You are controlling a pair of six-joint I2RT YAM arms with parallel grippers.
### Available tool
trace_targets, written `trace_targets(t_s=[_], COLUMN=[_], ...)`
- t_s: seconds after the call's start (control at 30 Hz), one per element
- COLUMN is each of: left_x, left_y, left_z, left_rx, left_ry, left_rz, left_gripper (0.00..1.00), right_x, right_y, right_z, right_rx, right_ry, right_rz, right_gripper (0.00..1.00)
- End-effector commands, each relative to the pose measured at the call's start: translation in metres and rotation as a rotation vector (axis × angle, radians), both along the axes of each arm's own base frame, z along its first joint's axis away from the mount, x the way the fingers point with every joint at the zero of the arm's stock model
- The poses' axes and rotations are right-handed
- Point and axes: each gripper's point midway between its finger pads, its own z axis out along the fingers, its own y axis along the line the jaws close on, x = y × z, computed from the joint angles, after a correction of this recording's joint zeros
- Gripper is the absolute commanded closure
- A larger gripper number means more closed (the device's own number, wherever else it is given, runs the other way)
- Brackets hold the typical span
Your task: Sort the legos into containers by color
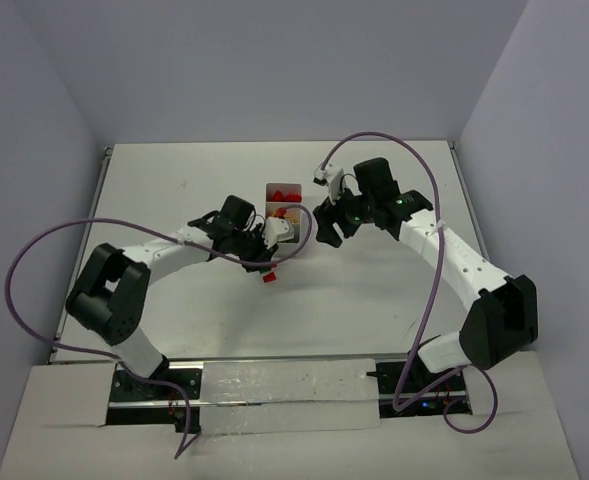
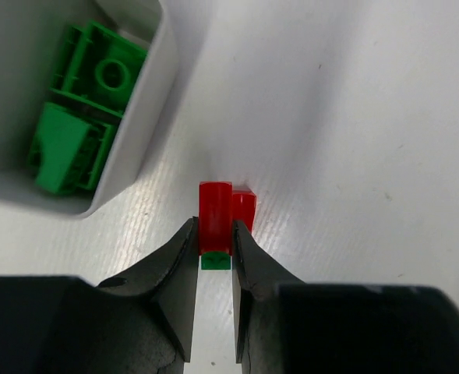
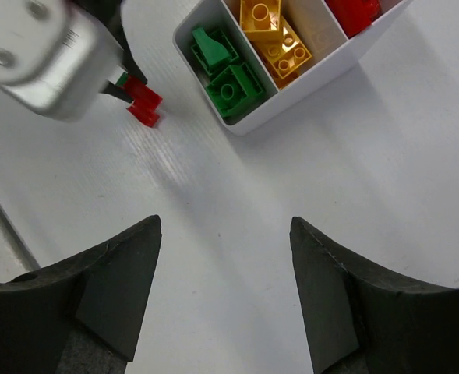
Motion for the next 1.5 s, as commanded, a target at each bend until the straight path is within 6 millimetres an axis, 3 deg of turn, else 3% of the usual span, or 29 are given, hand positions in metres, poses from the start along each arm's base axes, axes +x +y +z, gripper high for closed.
trace_targets(t_s=[0.0,0.13,0.2,0.27,0.37,0.43,0.6,0.8,0.97,1.13,1.47], left_x=[0.008,0.012,0.017,0.026,0.023,0.025,0.061,0.077,0.090,0.098,0.099], left_y=[-0.007,-0.002,0.002,0.007,0.004,0.004,0.031,0.049,0.070,0.092,0.101], left_z=[0.080,0.119,0.127,0.142,0.165,0.170,0.182,0.193,0.197,0.209,0.207], left_rx=[-0.158,-0.279,-0.302,-0.335,-0.427,-0.453,-0.464,-0.461,-0.473,-0.501,-0.509], left_ry=[-0.073,-0.052,-0.024,-0.002,0.094,0.128,0.141,0.109,0.115,0.124,0.148], left_rz=[0.154,0.359,0.472,0.600,0.663,0.684,1.034,1.188,1.292,1.363,1.400], left_gripper=[1.00,1.00,1.00,1.00,1.00,1.00,1.00,1.00,1.00,1.00,1.00], right_x=[0.004,0.005,0.003,0.002,-0.003,0.000,0.017,0.031,0.045,0.063,0.062], right_y=[0.006,0.014,0.019,0.027,0.048,0.057,0.072,0.103,0.140,0.162,0.203], right_z=[0.024,0.025,0.029,0.036,0.055,0.064,0.082,0.097,0.101,0.093,0.085], right_rx=[0.131,0.211,0.263,0.321,0.437,0.482,0.548,0.558,0.565,0.560,0.567], right_ry=[0.001,0.053,0.098,0.128,0.205,0.238,0.299,0.308,0.325,0.352,0.400], right_rz=[-0.115,-0.177,-0.205,-0.210,-0.145,-0.136,-0.204,-0.267,-0.263,-0.309,-0.266], right_gripper=[0.28,0.30,0.31,0.32,0.33,0.33,0.39,0.43,0.45,0.45,0.44])
